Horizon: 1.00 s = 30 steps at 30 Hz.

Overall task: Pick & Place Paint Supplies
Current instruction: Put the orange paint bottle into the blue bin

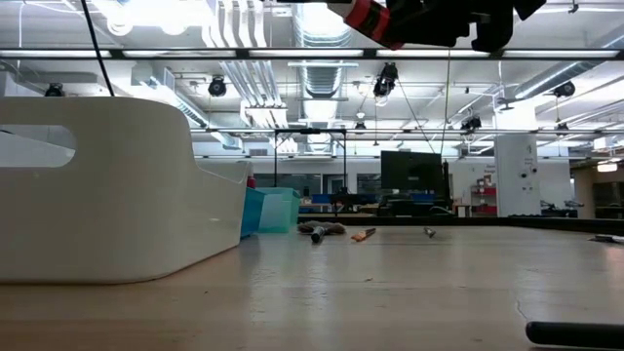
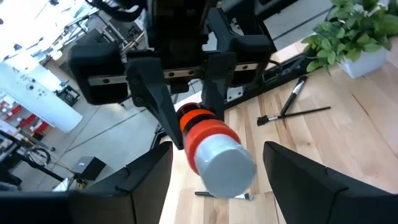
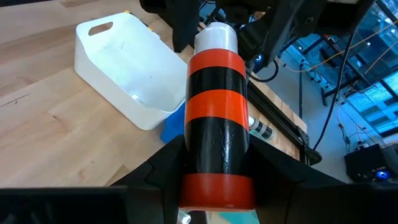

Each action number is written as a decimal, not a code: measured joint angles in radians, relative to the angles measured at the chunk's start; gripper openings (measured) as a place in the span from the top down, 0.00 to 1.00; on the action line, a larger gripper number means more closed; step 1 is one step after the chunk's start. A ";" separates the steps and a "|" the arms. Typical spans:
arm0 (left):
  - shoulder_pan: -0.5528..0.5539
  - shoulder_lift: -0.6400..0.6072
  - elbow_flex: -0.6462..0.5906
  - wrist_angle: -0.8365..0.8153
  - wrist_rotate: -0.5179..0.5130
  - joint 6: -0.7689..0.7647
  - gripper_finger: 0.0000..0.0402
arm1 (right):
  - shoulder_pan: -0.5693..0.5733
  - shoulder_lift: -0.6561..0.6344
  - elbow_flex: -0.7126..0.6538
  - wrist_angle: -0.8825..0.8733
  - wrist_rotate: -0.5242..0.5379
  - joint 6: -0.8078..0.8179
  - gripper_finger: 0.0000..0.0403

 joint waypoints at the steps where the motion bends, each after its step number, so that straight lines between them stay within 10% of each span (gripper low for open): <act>1: 0.003 0.000 0.000 0.000 0.000 -0.009 0.35 | 0.000 0.000 0.000 0.000 0.000 0.000 0.65; 16: 0.013 -0.002 -0.001 -0.010 0.033 -0.065 0.69 | -0.001 -0.001 0.000 -0.003 0.003 0.013 0.65; 30: 0.014 -0.003 0.005 -0.033 0.026 -0.073 0.70 | 0.001 -0.003 0.000 0.024 0.012 0.110 0.55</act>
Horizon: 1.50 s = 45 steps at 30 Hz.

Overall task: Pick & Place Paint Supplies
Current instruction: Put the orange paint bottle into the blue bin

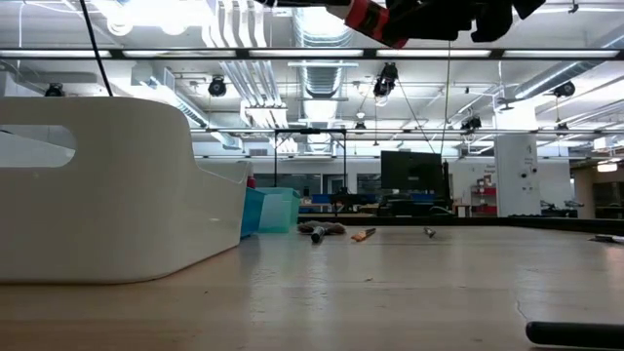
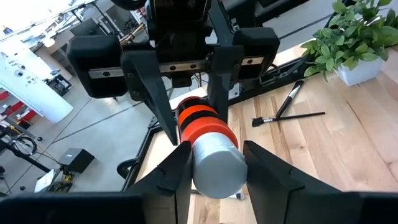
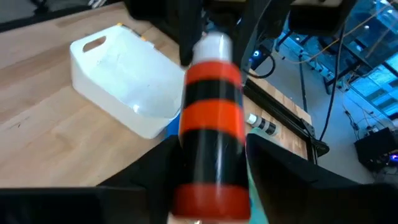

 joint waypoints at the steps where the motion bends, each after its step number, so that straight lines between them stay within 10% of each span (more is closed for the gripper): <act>1: 0.000 -0.001 0.002 -0.011 0.000 0.000 0.70 | 0.000 0.000 0.000 0.008 0.003 0.013 0.52; 14: -0.001 -0.101 0.211 -0.793 -0.091 -0.273 0.70 | -0.001 -0.061 0.009 -0.069 0.036 0.080 0.21; 21: 0.038 -0.103 0.458 -1.354 0.047 -0.499 0.70 | -0.001 -0.099 0.002 -0.151 0.035 0.124 0.19; 34: 0.347 -0.026 0.513 -1.627 0.469 -0.482 0.70 | -0.001 -0.107 -0.041 -0.173 0.031 0.130 0.19; 45: 0.473 0.122 0.513 -1.646 0.528 -0.313 0.70 | -0.001 -0.107 -0.084 -0.171 0.024 0.178 0.19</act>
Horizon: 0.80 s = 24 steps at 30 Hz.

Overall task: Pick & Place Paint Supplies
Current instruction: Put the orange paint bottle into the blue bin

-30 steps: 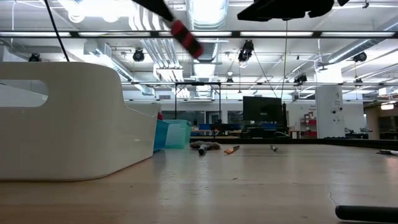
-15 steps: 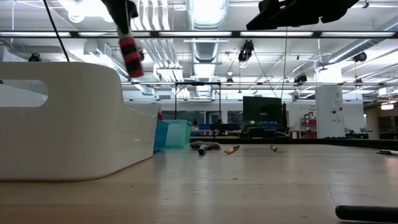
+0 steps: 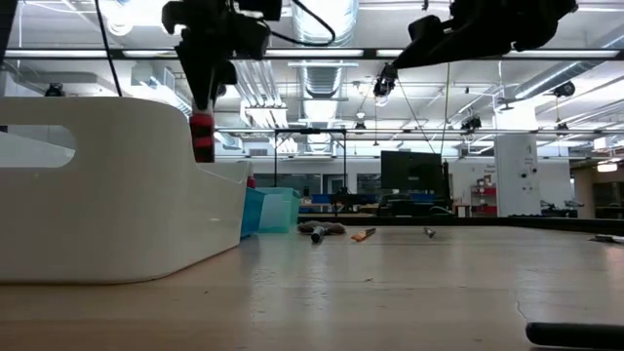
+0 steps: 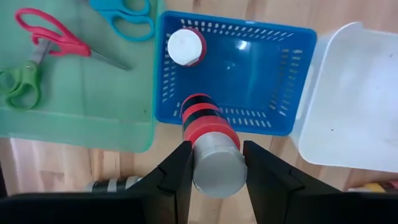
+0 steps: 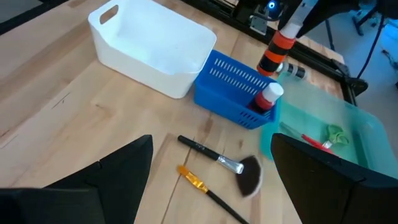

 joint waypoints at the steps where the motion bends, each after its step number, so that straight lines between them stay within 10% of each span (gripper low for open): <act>1: 0.002 0.012 0.000 0.002 0.000 0.005 0.70 | 0.000 0.000 -0.004 0.000 0.000 0.000 0.19; 24: 0.044 0.039 -0.179 0.220 0.024 0.077 0.70 | 0.000 0.000 -0.023 0.010 -0.026 0.001 0.19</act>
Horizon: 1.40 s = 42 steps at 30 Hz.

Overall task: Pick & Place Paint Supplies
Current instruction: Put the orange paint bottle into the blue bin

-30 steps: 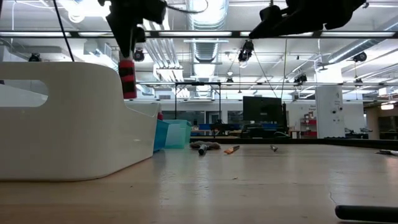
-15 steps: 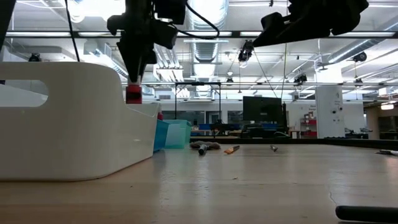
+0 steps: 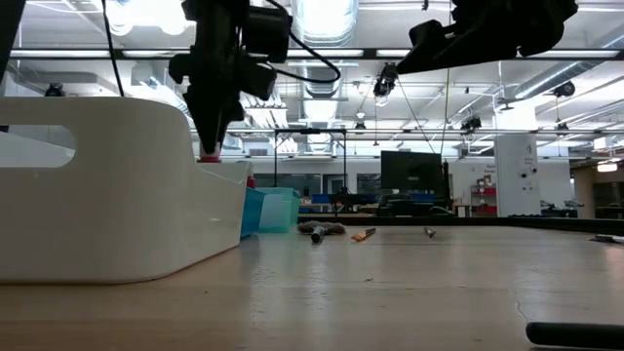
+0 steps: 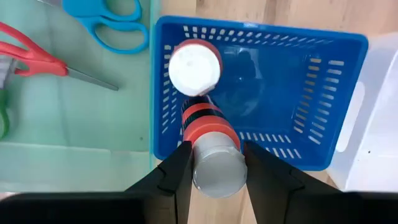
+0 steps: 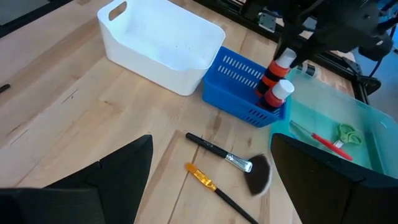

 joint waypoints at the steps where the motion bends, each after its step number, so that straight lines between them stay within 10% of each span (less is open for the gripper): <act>1: 0.002 0.000 -0.006 0.006 0.001 0.003 0.70 | 0.000 0.000 0.000 0.000 0.000 0.002 0.19; 42: 0.060 0.005 -0.095 0.137 0.032 0.069 0.60 | 0.000 0.000 0.000 0.004 0.000 0.001 0.19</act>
